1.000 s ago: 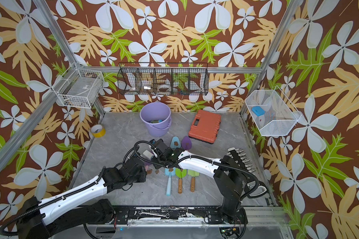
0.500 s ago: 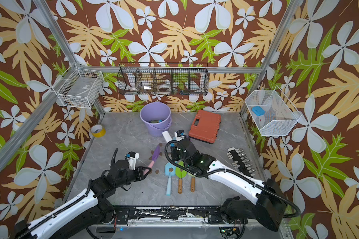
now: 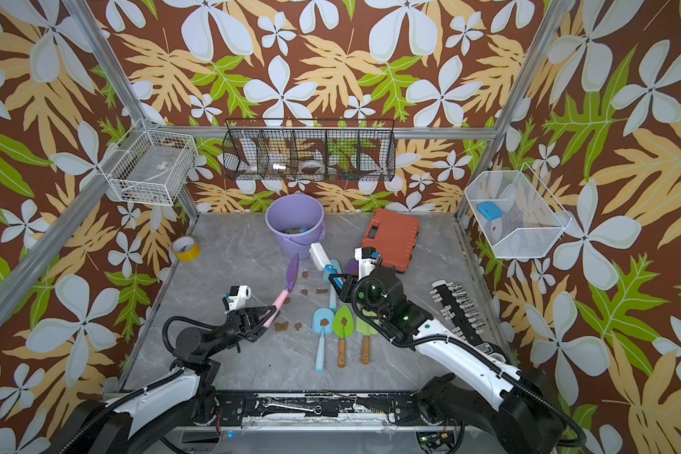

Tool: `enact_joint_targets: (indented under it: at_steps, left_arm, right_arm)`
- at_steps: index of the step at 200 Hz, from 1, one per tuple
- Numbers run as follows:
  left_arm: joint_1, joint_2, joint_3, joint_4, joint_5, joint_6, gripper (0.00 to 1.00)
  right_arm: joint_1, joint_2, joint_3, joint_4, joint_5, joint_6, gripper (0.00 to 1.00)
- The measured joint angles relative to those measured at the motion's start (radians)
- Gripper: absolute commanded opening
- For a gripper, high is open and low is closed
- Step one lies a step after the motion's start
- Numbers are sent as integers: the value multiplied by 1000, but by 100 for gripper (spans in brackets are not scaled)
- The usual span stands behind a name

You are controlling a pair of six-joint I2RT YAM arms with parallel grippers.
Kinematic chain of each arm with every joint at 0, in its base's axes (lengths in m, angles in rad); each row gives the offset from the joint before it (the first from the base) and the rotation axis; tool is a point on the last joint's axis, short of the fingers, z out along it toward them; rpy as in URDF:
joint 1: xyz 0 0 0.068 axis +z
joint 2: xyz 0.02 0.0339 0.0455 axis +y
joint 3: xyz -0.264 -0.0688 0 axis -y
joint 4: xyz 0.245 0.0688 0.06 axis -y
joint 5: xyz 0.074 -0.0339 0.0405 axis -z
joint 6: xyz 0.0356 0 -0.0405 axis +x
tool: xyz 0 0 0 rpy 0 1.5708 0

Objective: Brush the soil off the hand trowel and place it into the bucket
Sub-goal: Brush off the soil from the hand trowel.

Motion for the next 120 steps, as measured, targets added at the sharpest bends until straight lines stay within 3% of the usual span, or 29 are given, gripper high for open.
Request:
enact_joint_targets:
  at_steps: [51, 120]
  left_arm:
    - [0, 11, 1, 19, 18, -14, 0]
    - [5, 39, 0, 19, -7, -13, 0]
  right_arm:
    - [45, -29, -16, 71, -45, 32, 0]
    - [98, -125, -43, 51, -12, 31, 0]
